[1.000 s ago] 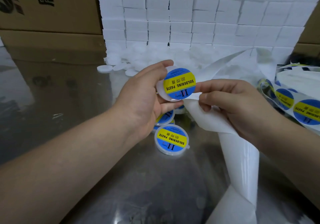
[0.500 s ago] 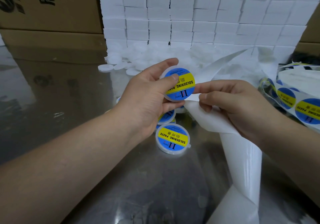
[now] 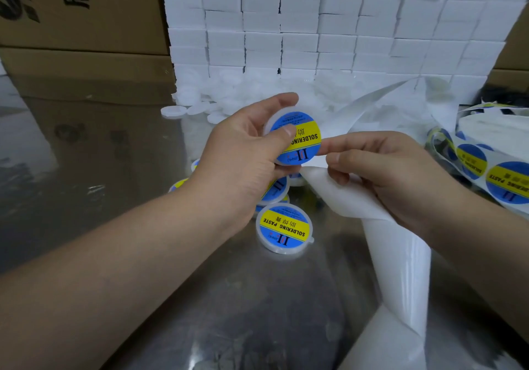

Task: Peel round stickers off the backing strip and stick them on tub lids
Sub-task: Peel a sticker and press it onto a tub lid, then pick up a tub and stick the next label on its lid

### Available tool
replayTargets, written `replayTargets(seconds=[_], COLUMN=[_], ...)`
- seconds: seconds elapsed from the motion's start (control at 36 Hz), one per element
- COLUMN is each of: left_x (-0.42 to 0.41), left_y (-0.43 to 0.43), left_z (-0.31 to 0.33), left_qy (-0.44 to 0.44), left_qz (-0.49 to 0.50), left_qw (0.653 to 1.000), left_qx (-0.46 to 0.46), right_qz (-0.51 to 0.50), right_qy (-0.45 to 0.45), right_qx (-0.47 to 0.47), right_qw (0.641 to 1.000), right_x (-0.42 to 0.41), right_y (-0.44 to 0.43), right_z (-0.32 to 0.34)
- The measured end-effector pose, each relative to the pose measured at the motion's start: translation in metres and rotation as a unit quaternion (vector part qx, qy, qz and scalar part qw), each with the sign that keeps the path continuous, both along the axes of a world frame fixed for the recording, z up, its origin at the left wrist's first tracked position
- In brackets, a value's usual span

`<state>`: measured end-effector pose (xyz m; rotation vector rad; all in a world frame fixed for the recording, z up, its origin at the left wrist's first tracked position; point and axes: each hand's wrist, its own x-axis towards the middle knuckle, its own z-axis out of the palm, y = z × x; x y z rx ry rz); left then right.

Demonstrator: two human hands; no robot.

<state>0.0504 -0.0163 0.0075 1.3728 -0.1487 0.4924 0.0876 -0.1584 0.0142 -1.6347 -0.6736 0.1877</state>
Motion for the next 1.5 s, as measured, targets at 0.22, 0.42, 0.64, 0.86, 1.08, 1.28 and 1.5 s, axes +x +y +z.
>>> replayTargets(seconds=[0.22,0.42,0.64,0.86,1.08,1.28,1.5], left_x=[-0.017,-0.014,-0.012,-0.010,-0.011,-0.009,-0.006], left_y=[-0.012,-0.003,-0.009,-0.008,-0.008,-0.003,-0.002], left_z=[-0.004,0.004,-0.006,-0.007,-0.007,-0.009,-0.009], left_qy=[-0.179,-0.127,-0.034,-0.038,-0.036,0.005,0.002], left_qz=[0.083,0.116,0.057,0.116,0.130,0.115,0.180], left_qw=[0.956,0.977,0.984,0.953,0.941,0.927,0.903], left_qx=[0.217,0.124,0.166,0.276,0.309,0.358,0.389], right_qz=[-0.119,-0.184,-0.054,-0.064,-0.089,-0.135,-0.164], right_qy=[-0.069,-0.083,-0.132,-0.137,-0.138,-0.209,-0.185], right_qx=[-0.057,-0.040,-0.064,-0.052,-0.027,-0.100,-0.094], right_qw=[0.989,0.979,0.988,0.987,0.986,0.963,0.964], right_x=[0.003,0.010,-0.007,-0.006,-0.005,0.002,0.004], right_y=[-0.002,-0.003,-0.001,-0.001,-0.002,-0.003,-0.002], right_z=[-0.001,-0.003,-0.003,-0.003,-0.003,-0.007,-0.007])
